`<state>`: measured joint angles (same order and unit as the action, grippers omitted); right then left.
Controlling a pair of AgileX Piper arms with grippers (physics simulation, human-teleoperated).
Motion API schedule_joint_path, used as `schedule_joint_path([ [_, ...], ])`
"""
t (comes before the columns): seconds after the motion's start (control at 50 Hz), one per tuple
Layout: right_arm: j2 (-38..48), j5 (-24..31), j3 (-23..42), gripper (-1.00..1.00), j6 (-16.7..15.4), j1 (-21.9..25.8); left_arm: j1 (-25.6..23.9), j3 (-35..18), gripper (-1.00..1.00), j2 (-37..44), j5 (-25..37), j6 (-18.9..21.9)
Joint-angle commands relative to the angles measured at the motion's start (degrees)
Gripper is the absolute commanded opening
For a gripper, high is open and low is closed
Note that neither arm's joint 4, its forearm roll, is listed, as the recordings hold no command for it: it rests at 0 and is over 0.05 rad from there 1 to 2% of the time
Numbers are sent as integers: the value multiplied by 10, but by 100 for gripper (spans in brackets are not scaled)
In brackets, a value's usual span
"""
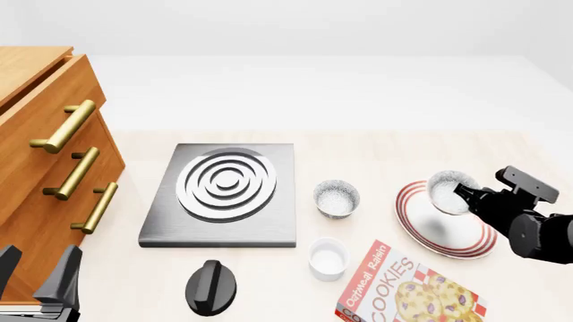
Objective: Pick the akita bowl next to the plate and place it on the plate.
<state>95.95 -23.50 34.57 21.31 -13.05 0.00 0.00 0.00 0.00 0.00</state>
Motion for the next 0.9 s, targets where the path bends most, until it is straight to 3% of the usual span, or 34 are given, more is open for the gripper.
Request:
schedule_joint_path([
  [0.02, 15, -19, -8, -100, -5, 8, 0, 0, 100, 0, 0, 0],
  [0.9, 71, -49, -11, -100, -27, 12, 0, 0, 100, 0, 0, 0],
])
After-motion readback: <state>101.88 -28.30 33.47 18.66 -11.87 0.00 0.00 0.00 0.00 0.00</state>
